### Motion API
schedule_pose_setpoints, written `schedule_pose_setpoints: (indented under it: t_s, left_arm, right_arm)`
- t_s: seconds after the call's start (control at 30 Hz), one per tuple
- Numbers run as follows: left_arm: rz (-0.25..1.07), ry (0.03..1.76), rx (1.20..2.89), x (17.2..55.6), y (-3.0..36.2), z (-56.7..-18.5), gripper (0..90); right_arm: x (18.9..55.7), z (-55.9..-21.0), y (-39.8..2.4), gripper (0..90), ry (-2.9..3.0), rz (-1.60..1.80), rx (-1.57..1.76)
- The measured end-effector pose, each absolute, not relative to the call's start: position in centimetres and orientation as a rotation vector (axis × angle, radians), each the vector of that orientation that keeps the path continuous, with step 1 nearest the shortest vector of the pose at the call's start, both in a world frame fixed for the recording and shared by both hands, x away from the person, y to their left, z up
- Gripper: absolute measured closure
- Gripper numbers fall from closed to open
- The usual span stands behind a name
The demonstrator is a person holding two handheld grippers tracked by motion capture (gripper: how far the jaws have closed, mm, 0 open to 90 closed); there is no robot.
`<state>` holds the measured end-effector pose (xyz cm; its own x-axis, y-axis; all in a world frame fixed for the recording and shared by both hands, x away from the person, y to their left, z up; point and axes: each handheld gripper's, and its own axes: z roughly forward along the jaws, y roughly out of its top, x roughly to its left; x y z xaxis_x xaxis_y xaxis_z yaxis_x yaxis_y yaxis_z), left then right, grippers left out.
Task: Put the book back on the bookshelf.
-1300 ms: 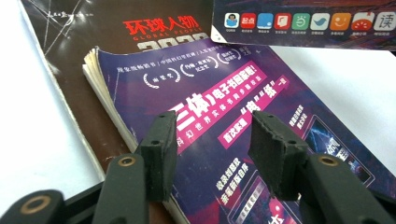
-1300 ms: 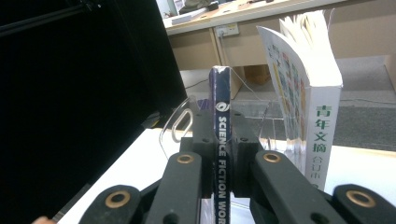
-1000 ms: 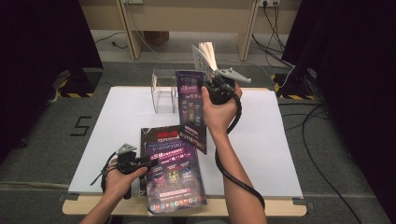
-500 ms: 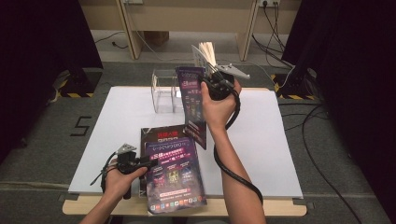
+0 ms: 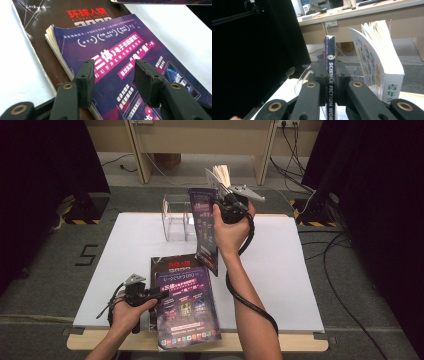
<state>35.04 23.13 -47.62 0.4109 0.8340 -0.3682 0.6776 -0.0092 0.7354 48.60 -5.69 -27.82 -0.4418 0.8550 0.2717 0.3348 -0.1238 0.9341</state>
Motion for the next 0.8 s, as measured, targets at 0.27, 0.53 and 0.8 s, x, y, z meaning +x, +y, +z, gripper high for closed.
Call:
schedule_pose_setpoints:
  t_s: [0.27, 0.53, 0.8]
  left_arm:
    - [0.211, 1.321, 1.739, 35.1, 23.1, -47.7, 51.1]
    - [0.209, 1.321, 1.743, 35.1, 23.1, -47.7, 51.1]
    - [0.206, 1.321, 1.747, 35.1, 23.0, -47.8, 51.1]
  right_arm:
    - [49.0, -27.7, -5.2, 84.5, 1.718, 1.605, 1.316]
    - [49.3, -27.3, -4.9, 84.5, 1.713, 1.601, 1.305]
    - [50.3, -27.2, -4.6, 84.5, 1.698, 1.603, 1.306]
